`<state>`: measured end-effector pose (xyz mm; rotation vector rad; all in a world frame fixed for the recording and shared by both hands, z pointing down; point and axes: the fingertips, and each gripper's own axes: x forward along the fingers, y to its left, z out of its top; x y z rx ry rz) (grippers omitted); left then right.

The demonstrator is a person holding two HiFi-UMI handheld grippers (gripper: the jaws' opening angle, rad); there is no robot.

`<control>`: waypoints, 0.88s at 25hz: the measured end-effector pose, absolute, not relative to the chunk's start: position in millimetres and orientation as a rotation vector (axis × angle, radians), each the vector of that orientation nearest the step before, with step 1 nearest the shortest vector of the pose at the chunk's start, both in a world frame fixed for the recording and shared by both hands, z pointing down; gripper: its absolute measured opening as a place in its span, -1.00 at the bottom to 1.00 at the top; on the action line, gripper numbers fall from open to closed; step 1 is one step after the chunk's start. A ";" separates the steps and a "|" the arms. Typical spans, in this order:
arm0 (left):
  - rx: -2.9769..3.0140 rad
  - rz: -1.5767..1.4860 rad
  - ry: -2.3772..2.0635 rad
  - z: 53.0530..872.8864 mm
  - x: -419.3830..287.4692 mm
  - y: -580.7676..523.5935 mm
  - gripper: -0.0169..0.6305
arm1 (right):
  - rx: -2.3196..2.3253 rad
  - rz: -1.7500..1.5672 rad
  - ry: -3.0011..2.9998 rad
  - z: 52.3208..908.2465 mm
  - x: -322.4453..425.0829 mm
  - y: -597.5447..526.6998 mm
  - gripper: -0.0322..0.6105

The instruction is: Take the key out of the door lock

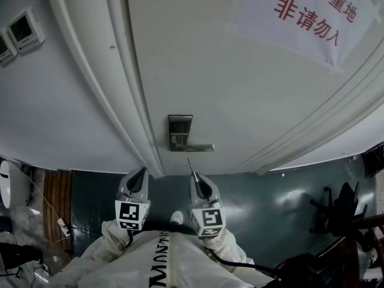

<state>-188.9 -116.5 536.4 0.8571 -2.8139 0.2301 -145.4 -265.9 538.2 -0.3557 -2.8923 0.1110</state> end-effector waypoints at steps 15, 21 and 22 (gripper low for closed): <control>0.942 0.192 -2.838 529.6 -102.6 -57.7 -0.95 | -0.255 0.068 -2.931 526.7 -63.8 -211.7 -0.83; 0.958 0.146 -2.814 547.2 -46.3 -18.4 -0.95 | -0.203 0.030 -2.929 526.1 -7.4 -175.6 -0.83; 0.965 0.139 -2.810 548.9 -36.8 -14.9 -0.95 | -0.197 0.023 -2.930 525.4 1.7 -171.3 -0.83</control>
